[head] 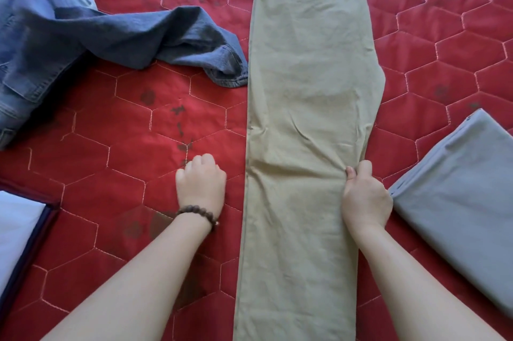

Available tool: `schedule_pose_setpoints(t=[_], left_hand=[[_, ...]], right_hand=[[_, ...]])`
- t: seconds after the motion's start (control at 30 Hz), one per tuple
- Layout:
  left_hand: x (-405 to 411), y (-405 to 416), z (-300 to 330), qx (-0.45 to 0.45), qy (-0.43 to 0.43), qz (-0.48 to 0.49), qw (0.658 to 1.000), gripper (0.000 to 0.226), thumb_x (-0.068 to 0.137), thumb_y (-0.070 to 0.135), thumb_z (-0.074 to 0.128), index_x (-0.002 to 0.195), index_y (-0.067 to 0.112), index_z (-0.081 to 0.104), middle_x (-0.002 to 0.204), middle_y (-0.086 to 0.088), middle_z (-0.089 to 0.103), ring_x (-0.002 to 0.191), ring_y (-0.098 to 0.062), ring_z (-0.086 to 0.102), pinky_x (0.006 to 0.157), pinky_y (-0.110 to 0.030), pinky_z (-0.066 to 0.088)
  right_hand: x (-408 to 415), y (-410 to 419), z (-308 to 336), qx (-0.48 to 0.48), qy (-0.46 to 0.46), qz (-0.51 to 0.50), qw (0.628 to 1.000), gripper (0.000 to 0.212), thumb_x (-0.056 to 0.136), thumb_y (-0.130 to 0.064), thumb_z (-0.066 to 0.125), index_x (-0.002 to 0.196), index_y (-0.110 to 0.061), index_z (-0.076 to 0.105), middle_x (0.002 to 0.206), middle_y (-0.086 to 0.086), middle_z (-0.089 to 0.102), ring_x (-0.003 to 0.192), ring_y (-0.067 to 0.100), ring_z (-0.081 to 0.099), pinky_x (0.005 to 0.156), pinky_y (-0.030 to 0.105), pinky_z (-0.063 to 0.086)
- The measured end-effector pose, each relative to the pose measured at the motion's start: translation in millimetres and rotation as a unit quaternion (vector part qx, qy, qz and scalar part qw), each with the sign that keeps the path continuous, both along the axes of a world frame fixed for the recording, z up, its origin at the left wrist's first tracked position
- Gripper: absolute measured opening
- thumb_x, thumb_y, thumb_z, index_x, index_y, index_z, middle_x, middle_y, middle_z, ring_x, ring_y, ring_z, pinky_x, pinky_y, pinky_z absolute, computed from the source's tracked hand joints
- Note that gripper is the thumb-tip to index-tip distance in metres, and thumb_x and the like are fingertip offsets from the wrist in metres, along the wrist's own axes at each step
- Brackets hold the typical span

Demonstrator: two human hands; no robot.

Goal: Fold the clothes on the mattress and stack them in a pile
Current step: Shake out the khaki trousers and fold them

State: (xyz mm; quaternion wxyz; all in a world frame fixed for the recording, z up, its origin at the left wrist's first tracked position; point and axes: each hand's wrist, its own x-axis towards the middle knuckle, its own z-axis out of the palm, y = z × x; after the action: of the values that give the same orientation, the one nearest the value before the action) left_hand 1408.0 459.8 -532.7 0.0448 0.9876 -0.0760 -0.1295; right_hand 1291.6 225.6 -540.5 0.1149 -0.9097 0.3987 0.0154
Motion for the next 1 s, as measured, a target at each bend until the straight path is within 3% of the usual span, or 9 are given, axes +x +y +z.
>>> schedule_pose_setpoints(t=[0.1, 0.27, 0.43, 0.53, 0.63, 0.77, 0.87, 0.9, 1.0], left_hand=[[-12, -3, 5, -0.105, -0.043, -0.075, 0.991, 0.017, 0.090, 0.020, 0.060, 0.079, 0.008, 0.055, 0.076, -0.009, 0.057, 0.072, -0.032, 0.055, 0.068, -0.041, 0.038], [-22, -34, -1, -0.146, 0.034, -0.037, 0.988, 0.024, 0.094, 0.035, 0.054, 0.096, 0.011, 0.055, 0.093, -0.004, 0.057, 0.090, -0.024, 0.052, 0.080, -0.036, 0.036], [-16, -44, -5, -0.105, 0.066, 0.005, 0.992, 0.033, 0.094, 0.046, 0.050, 0.087, 0.014, 0.053, 0.096, -0.005, 0.054, 0.096, -0.026, 0.050, 0.085, -0.037, 0.035], [-12, -45, -4, -0.096, 0.076, 0.007, 0.992, 0.036, 0.096, 0.044, 0.046, 0.074, 0.015, 0.046, 0.085, -0.003, 0.050, 0.093, -0.027, 0.051, 0.083, -0.040, 0.035], [-17, -38, -2, -0.128, 0.029, 0.020, 0.991, 0.037, 0.097, 0.033, 0.048, 0.067, 0.014, 0.040, 0.075, -0.004, 0.046, 0.083, -0.031, 0.052, 0.077, -0.041, 0.035], [-24, -39, -6, -0.075, 0.009, 0.037, 0.996, 0.032, 0.097, 0.033, 0.048, 0.071, 0.014, 0.045, 0.082, -0.009, 0.054, 0.086, -0.032, 0.053, 0.076, -0.041, 0.035], [-28, -44, -3, -0.102, -0.048, 0.070, 0.991, 0.016, 0.090, 0.026, 0.057, 0.094, 0.010, 0.058, 0.102, -0.013, 0.056, 0.099, -0.034, 0.053, 0.081, -0.045, 0.036], [-29, -46, -2, -0.113, -0.082, 0.062, 0.988, 0.024, 0.087, 0.022, 0.060, 0.108, 0.009, 0.058, 0.114, -0.014, 0.055, 0.108, -0.034, 0.051, 0.087, -0.047, 0.037], [-35, -56, -8, -0.127, -0.111, -0.137, 0.976, 0.056, 0.081, 0.006, 0.060, 0.136, 0.002, 0.048, 0.143, -0.018, 0.044, 0.135, -0.035, 0.039, 0.109, -0.050, 0.031]], right_hand=[[-2, -2, 2, 0.023, -0.001, 0.025, 0.999, 0.027, 0.101, -0.031, 0.042, 0.093, -0.005, 0.041, 0.071, 0.023, 0.062, 0.069, 0.044, 0.060, 0.055, 0.040, 0.036], [-4, 0, 9, 0.061, -0.018, 0.023, 0.998, 0.028, 0.099, -0.032, 0.046, 0.091, -0.006, 0.040, 0.074, 0.023, 0.061, 0.072, 0.044, 0.059, 0.060, 0.046, 0.044], [-3, 0, 8, 0.066, -0.024, -0.003, 0.998, 0.033, 0.099, -0.036, 0.045, 0.092, -0.004, 0.044, 0.076, 0.024, 0.061, 0.075, 0.043, 0.058, 0.061, 0.044, 0.040], [-4, -2, 6, 0.077, -0.037, -0.022, 0.996, 0.031, 0.100, -0.033, 0.043, 0.085, -0.006, 0.042, 0.075, 0.025, 0.060, 0.074, 0.044, 0.057, 0.060, 0.043, 0.037], [-4, -3, 4, 0.084, -0.037, -0.040, 0.995, 0.029, 0.101, -0.030, 0.043, 0.083, -0.008, 0.042, 0.074, 0.025, 0.061, 0.074, 0.043, 0.057, 0.059, 0.040, 0.032], [-2, -1, 1, 0.085, -0.015, -0.063, 0.994, 0.030, 0.100, -0.031, 0.045, 0.092, -0.003, 0.051, 0.081, 0.024, 0.064, 0.081, 0.042, 0.059, 0.062, 0.040, 0.032], [0, -2, 9, 0.064, -0.058, -0.096, 0.992, 0.027, 0.096, -0.028, 0.052, 0.107, -0.003, 0.053, 0.101, 0.022, 0.060, 0.096, 0.041, 0.056, 0.074, 0.043, 0.038], [2, 0, 12, 0.019, -0.083, -0.072, 0.994, 0.030, 0.093, -0.024, 0.055, 0.113, -0.001, 0.054, 0.108, 0.023, 0.057, 0.101, 0.041, 0.054, 0.081, 0.045, 0.039], [19, 28, 11, -0.071, -0.154, 0.137, 0.976, 0.042, 0.082, -0.005, 0.051, 0.122, 0.004, 0.058, 0.124, 0.025, 0.057, 0.115, 0.043, 0.054, 0.102, 0.048, 0.038]])
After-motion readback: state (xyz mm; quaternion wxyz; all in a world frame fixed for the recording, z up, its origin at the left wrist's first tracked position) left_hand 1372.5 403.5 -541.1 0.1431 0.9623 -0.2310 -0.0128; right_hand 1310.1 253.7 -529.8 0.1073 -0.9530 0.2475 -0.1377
